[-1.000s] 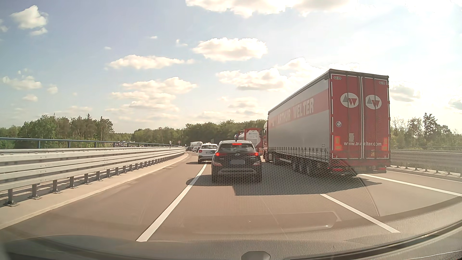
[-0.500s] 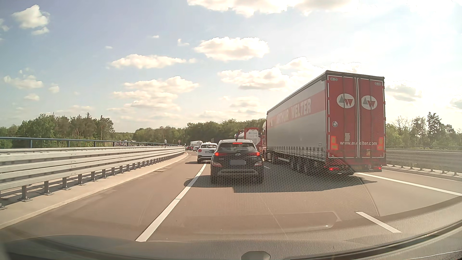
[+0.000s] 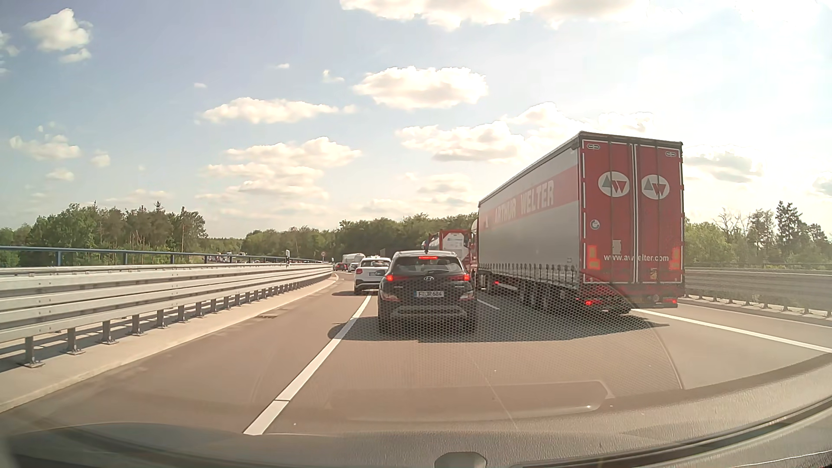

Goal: Follow the waypoints while adhering to traffic rules and regulations

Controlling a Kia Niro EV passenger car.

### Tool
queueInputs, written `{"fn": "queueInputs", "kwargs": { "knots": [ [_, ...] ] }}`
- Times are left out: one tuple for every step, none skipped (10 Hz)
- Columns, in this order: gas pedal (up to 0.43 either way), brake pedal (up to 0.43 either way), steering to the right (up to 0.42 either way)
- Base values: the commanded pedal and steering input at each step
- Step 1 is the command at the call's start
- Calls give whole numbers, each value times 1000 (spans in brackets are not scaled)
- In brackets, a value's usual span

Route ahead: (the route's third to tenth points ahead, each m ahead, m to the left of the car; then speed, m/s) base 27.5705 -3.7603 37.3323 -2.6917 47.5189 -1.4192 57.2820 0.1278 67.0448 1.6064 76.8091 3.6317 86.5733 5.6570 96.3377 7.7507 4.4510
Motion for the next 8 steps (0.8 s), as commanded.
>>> {"fn": "queueInputs", "kwargs": {
  "knots": [
    [0,159,-13],
    [0,159,-13],
    [0,159,-13],
    [0,159,-13],
    [0,159,-13],
    [0,152,-12],
    [0,146,-12],
    [0,110,-11]
  ]
}}
